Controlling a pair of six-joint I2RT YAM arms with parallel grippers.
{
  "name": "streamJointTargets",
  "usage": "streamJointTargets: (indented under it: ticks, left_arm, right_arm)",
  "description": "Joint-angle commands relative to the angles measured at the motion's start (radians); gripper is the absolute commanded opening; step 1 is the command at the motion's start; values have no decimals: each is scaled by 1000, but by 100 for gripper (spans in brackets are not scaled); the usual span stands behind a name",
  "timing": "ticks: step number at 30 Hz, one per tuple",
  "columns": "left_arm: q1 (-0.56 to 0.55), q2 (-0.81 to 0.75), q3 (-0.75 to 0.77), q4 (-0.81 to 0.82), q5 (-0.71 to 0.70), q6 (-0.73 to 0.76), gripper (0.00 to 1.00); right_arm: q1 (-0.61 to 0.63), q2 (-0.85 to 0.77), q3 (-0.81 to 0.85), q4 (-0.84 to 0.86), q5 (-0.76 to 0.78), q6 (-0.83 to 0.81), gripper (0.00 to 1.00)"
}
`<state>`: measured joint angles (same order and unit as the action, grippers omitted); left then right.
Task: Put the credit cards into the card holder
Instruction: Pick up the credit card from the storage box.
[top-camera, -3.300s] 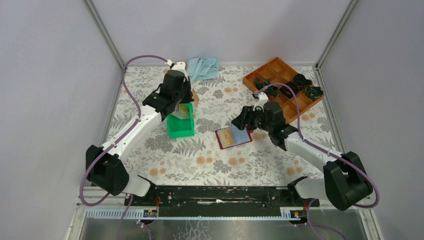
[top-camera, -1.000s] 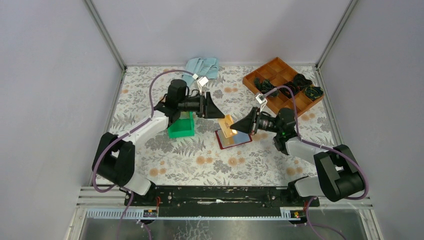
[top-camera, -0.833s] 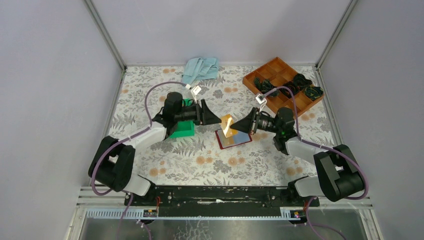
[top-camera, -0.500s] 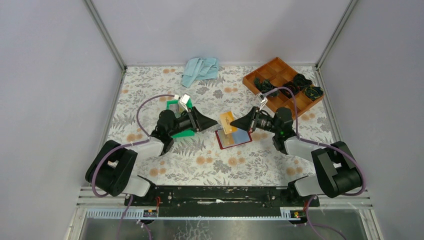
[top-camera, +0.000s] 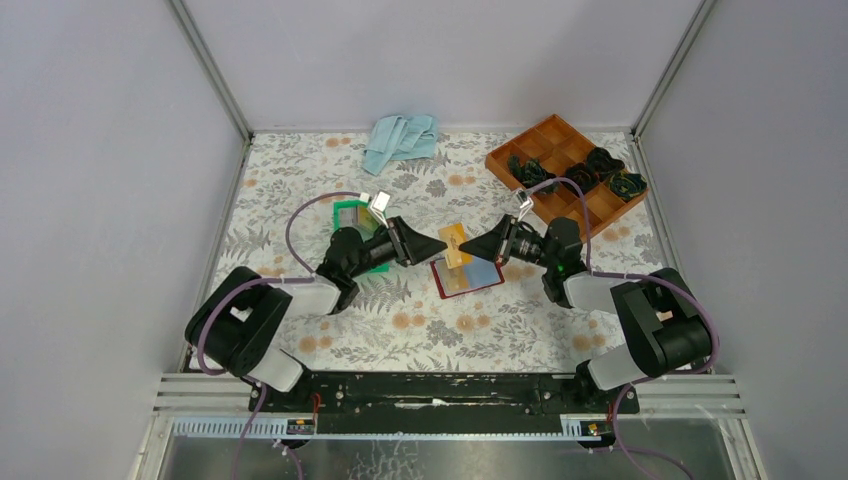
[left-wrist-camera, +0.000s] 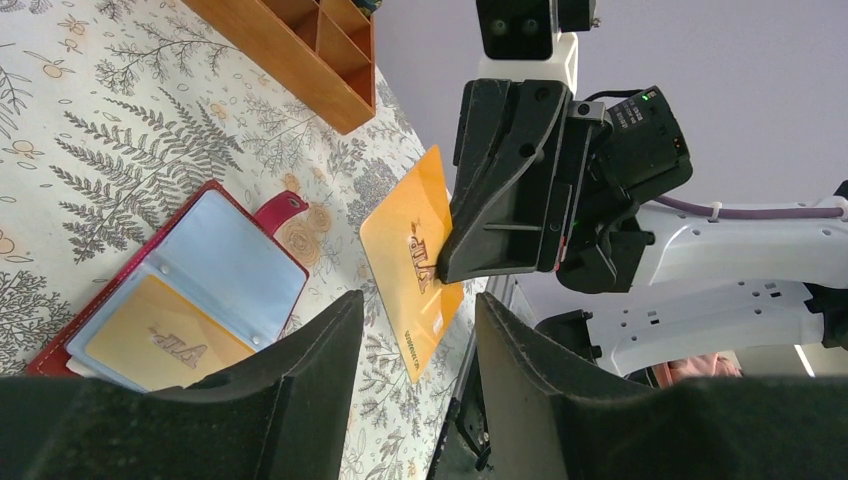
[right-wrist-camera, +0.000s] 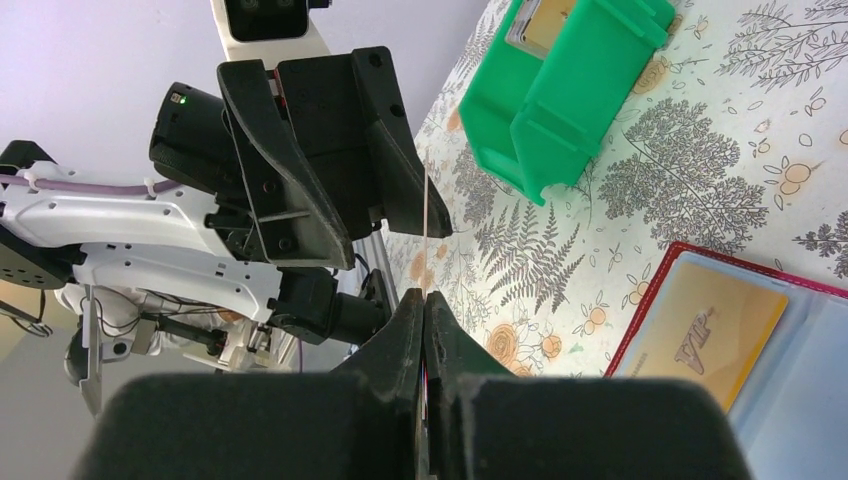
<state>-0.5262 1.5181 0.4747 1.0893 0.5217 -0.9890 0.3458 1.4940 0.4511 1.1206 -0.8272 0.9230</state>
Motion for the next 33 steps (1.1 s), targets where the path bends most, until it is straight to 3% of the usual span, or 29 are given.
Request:
streamJointTargets:
  ticks: [1,11,18,27,28,33]
  left_arm:
    - [-8,-3,2,79,-34,22,52]
    - [-33,55,45,104,-8,10,45]
    - [-40,59,40,121,-27,3,16]
    - [-41,56,10,147,-61,-14,0]
    - [-41,59,4,158,-60,-21,0]
    - [-41,73,-15,185,-71,-40,0]
  right_arm:
    - [-3,-5,9,78,5,17,0]
    - [-2,36,12,163,-14,72,0]
    - [-3,40,6,168,-12,74,0]
    - [-2,51,2,159,-16,69,1]
    - [-2,53,3,160,-18,68,3]
    - [-2,37,4,101,-10,25,39]
